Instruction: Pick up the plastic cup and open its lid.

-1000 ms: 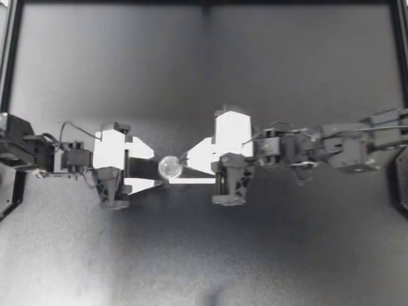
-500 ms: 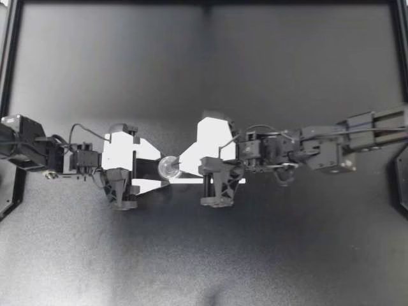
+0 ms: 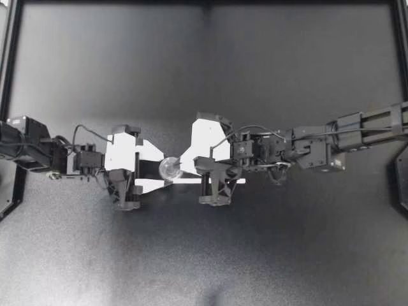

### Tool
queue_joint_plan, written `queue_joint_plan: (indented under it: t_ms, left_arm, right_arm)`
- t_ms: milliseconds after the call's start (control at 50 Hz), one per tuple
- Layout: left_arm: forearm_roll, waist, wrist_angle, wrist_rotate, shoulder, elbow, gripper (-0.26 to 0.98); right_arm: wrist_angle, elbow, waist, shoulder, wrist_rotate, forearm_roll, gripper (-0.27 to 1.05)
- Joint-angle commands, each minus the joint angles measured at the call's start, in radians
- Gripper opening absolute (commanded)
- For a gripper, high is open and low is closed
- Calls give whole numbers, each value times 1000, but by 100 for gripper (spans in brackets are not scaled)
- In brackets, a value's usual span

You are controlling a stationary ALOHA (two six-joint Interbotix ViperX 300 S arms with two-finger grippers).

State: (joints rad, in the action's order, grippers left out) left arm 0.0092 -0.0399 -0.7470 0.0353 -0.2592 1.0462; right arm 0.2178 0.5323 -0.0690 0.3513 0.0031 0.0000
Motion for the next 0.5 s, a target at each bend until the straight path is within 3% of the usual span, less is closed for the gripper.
queue_joint_plan:
  t_ms: [0,480]
  left_arm:
    - [-3,-2,-6,0,11,-11,46]
    - [-3,-2,0,0,11,-26,46]
  right_arm:
    - [-6,-17,-11,-14,3,0,-18]
    - [-28,-18,-2,-9,8,2,-18]
